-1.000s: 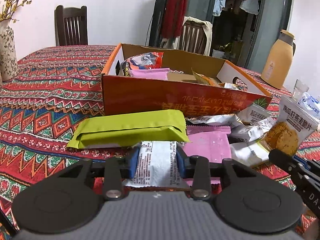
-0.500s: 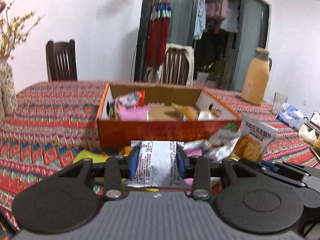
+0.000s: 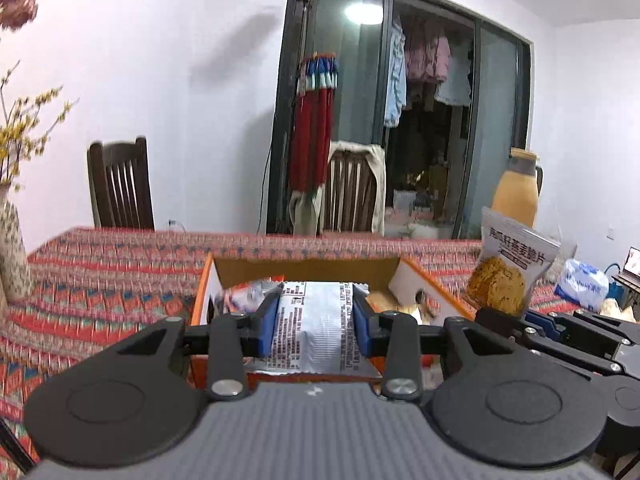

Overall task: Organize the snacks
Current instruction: 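Carry both packets over the cardboard box and release them inside, then move both open tools back from the box toward the snack pile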

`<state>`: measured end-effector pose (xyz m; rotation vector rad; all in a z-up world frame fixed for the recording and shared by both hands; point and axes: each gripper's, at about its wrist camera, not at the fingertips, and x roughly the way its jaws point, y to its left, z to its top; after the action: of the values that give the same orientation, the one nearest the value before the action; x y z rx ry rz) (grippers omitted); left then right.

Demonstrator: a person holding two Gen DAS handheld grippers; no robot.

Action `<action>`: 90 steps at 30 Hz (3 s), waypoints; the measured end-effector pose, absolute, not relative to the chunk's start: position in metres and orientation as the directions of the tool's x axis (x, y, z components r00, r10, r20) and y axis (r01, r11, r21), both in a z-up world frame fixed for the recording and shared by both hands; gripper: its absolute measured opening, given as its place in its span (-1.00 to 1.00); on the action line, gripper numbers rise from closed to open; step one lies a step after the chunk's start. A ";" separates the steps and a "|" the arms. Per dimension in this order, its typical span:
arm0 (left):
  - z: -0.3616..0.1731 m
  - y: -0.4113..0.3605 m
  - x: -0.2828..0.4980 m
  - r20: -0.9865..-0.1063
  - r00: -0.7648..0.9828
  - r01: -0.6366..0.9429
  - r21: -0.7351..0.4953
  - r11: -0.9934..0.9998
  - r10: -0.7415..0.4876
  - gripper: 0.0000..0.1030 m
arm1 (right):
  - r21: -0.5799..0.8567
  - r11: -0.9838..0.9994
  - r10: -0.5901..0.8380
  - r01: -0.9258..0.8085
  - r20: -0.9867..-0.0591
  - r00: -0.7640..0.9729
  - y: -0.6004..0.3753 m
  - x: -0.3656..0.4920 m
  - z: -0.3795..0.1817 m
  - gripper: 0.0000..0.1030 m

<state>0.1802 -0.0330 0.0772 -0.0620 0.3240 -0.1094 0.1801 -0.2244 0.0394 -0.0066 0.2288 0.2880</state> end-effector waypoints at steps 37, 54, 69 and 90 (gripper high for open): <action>0.039 -0.016 0.293 -0.329 0.943 -0.078 -0.069 0.995 0.051 1.00 | -0.011 0.982 0.173 -0.189 -0.356 0.918 -0.196 0.317 0.001 0.87; 0.047 -0.014 0.284 -0.304 0.951 -0.090 -0.090 0.992 0.059 1.00 | 0.012 0.987 0.158 -0.162 -0.311 0.937 -0.200 0.305 0.010 1.00; 0.081 -0.017 0.249 -0.269 0.962 -0.065 -0.091 0.994 0.039 1.00 | 0.023 0.988 0.153 -0.153 -0.288 0.945 -0.220 0.278 0.038 1.00; 0.022 0.008 0.183 -0.409 0.912 -0.030 -0.035 0.999 0.013 1.00 | -0.043 0.988 0.113 -0.147 -0.442 0.890 -0.264 0.199 -0.007 1.00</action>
<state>0.1832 0.0078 0.0224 -0.0410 0.4215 0.0219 0.1991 -0.2642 -0.0066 -0.0761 0.4546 0.1350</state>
